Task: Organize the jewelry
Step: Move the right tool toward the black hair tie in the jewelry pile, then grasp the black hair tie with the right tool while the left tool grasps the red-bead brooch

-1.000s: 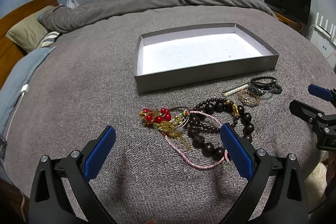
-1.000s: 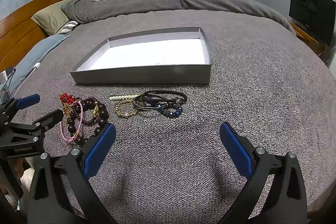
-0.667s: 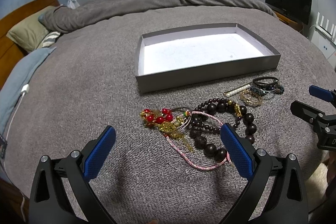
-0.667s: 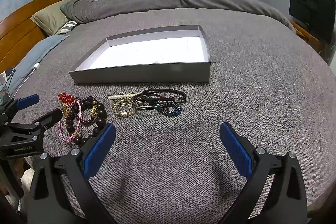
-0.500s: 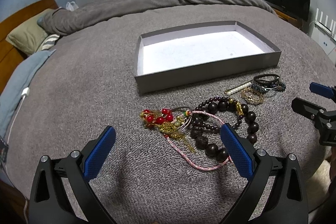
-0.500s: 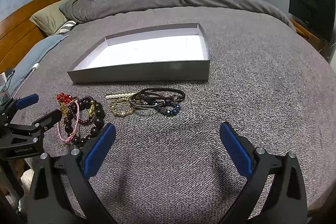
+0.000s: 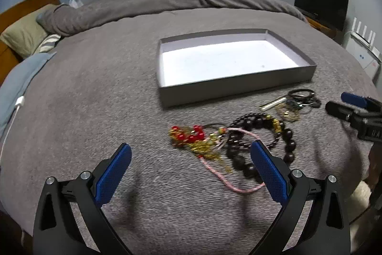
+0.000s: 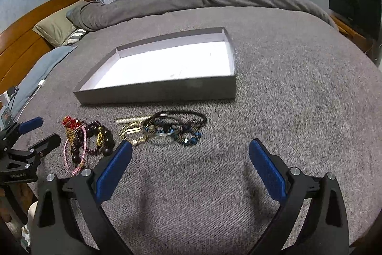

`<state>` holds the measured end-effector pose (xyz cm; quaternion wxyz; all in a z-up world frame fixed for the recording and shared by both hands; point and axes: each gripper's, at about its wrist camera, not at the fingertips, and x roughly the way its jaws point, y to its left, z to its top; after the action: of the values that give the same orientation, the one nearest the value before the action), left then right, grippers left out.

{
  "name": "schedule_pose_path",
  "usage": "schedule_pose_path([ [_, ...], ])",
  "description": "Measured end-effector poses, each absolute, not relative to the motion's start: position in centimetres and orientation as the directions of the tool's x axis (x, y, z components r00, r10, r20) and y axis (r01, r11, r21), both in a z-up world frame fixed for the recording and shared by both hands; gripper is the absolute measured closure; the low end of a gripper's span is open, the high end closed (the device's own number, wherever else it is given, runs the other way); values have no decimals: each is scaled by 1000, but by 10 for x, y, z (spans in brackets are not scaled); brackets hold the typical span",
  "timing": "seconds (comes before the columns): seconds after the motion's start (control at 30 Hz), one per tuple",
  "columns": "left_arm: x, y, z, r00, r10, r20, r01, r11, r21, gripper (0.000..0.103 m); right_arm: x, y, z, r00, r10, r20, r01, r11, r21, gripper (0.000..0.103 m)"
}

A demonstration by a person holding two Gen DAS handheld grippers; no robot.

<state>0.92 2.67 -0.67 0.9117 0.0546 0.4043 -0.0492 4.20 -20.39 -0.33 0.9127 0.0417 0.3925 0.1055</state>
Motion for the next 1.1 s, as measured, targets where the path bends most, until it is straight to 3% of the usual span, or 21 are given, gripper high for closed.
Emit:
schedule_pose_path([
  [0.43, 13, 36, -8, 665, -60, -745, 123, 992, 30, 4, 87, -209, -15, 614, 230, -755, -119, 973, 199, 72],
  [0.7, 17, 39, -12, 663, -54, -747, 131, 990, 45, 4, 99, -207, -25, 568, 237, -788, -98, 970, 222, 73],
  [0.77, 20, 43, -15, 652, -69, -755, 133, 991, 24, 4, 101, -208, -25, 565, 243, -789, -99, 969, 228, 85],
  [1.1, 28, 57, -17, 642, -99, -760, 135, 991, -15, 7, 78, -213, 10, 669, 263, -695, -145, 963, 225, 87],
])
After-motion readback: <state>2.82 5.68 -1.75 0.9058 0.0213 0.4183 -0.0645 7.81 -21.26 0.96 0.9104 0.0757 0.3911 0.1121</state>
